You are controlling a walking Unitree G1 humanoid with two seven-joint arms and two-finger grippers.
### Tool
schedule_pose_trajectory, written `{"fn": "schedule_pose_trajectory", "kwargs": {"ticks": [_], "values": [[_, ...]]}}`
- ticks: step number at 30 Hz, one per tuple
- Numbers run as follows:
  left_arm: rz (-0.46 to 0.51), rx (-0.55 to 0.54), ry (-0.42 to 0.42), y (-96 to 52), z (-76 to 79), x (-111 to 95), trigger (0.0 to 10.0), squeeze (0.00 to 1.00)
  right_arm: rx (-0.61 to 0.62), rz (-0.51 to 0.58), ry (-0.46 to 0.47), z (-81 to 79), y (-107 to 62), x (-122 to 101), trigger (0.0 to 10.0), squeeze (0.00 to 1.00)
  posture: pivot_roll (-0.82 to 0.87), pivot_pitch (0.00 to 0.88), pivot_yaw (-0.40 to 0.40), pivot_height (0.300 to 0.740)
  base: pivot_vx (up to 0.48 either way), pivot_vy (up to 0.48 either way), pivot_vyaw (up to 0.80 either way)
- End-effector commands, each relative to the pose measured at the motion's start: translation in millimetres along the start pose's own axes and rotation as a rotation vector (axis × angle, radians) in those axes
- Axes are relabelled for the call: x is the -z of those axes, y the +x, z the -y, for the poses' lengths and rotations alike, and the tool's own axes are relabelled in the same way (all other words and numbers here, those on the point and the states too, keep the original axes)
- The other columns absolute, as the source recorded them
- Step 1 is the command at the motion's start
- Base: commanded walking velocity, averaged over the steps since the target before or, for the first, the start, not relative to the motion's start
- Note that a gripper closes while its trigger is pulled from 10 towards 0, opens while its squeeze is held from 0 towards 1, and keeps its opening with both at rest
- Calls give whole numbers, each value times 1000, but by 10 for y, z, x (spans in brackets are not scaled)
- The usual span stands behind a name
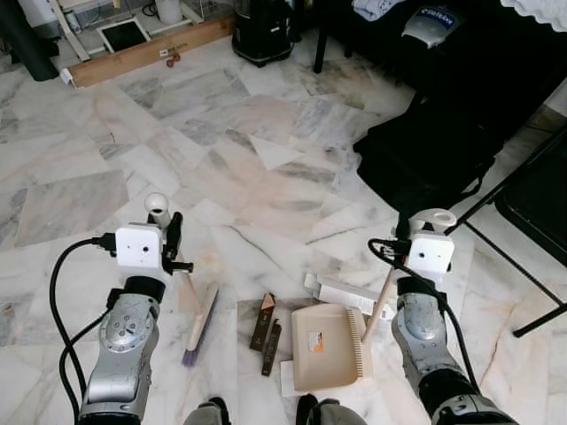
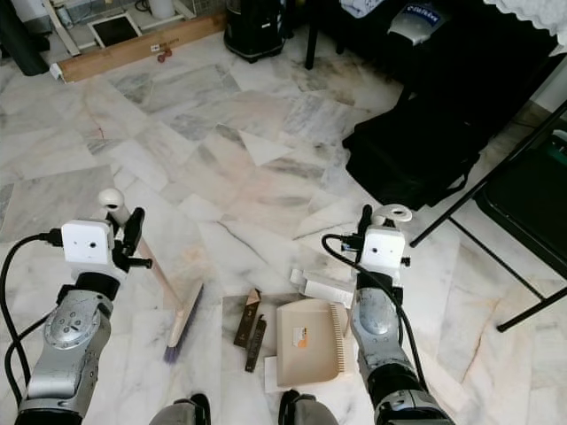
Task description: Sweep floor
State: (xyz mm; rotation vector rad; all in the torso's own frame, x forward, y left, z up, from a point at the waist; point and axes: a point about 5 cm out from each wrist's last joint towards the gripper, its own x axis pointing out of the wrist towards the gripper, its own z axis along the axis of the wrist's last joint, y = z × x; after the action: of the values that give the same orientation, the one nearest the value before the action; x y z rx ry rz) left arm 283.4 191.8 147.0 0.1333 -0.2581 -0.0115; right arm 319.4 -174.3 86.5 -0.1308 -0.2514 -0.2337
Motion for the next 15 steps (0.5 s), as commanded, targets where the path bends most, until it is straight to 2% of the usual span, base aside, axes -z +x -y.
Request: {"fn": "schedule_pose_trajectory", "kwargs": {"ticks": [1, 7, 12, 15], "values": [[33, 11, 10, -1, -30, -98, 10000, 0, -8, -50, -19, -24, -115, 116, 10000, 0, 207, 268, -35, 740, 0, 0, 0], [20, -5, 3, 30, -74, -114, 10000, 0, -20, -73, -25, -69, -179, 166, 10000, 0, 224, 271, -28, 740, 0, 0, 0], [23, -101, -46, 173, -180, -88, 10000, 0, -21, -77, -41, -50, -181, 179, 10000, 0, 213, 273, -27, 740, 0, 0, 0], [15, -107, -52, 232, -178, -60, 10000, 0, -15, -73, -55, -22, -176, 181, 10000, 0, 204, 274, -27, 740, 0, 0, 0]]}}
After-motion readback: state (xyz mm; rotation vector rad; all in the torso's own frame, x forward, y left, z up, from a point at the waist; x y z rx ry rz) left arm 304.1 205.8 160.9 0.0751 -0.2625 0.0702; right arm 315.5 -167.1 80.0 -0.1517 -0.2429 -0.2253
